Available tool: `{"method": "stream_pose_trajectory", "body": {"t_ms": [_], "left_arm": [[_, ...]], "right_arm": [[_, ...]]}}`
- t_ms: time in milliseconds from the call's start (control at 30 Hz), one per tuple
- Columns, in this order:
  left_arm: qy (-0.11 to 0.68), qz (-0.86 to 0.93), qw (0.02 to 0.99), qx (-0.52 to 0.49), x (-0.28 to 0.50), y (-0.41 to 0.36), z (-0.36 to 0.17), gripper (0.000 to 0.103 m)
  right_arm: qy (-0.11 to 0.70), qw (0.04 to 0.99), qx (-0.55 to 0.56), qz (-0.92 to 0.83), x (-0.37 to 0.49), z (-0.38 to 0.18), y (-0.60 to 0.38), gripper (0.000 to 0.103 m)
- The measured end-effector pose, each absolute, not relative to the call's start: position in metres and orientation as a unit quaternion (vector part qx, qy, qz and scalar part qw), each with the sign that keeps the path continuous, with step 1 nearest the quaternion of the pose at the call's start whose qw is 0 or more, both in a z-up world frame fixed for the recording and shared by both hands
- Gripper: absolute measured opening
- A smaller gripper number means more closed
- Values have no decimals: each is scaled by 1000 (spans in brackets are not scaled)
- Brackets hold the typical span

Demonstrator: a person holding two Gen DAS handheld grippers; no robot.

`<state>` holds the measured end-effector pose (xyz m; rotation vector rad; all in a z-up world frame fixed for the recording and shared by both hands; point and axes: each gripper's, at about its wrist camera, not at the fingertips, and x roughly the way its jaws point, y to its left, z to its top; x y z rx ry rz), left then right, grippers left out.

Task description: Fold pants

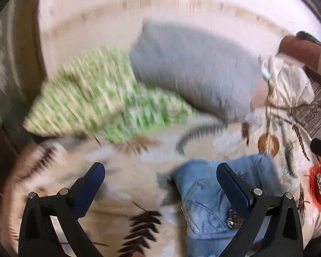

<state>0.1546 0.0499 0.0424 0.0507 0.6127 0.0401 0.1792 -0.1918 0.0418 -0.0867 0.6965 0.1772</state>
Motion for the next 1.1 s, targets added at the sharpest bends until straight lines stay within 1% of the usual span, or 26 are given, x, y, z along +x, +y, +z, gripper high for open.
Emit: {"method": "stream_pose_trajectory", "body": {"t_ms": [100, 200, 267, 367, 467, 567, 833, 1100], "left_arm": [[270, 15, 962, 25, 109, 39, 71, 103], [252, -7, 968, 13, 67, 26, 76, 103], [253, -9, 967, 9, 46, 17, 65, 103], [291, -6, 957, -1, 29, 8, 38, 103], [327, -6, 945, -13, 18, 4, 15, 103], [338, 5, 941, 12, 9, 0, 9, 103], [334, 0, 942, 11, -1, 0, 12, 103], [345, -2, 939, 8, -1, -3, 8, 103]], "right_arm": [[292, 954, -44, 53, 126, 81, -202, 103], [281, 958, -27, 45, 84, 92, -211, 103], [290, 956, -11, 39, 57, 80, -218, 103], [325, 945, 17, 21, 30, 46, -227, 103], [364, 931, 22, 4, 15, 12, -233, 103], [376, 927, 14, -5, 2, 0, -233, 103], [350, 937, -2, 1, -11, 14, -226, 103], [349, 937, 0, 3, -11, 17, -224, 103]]}}
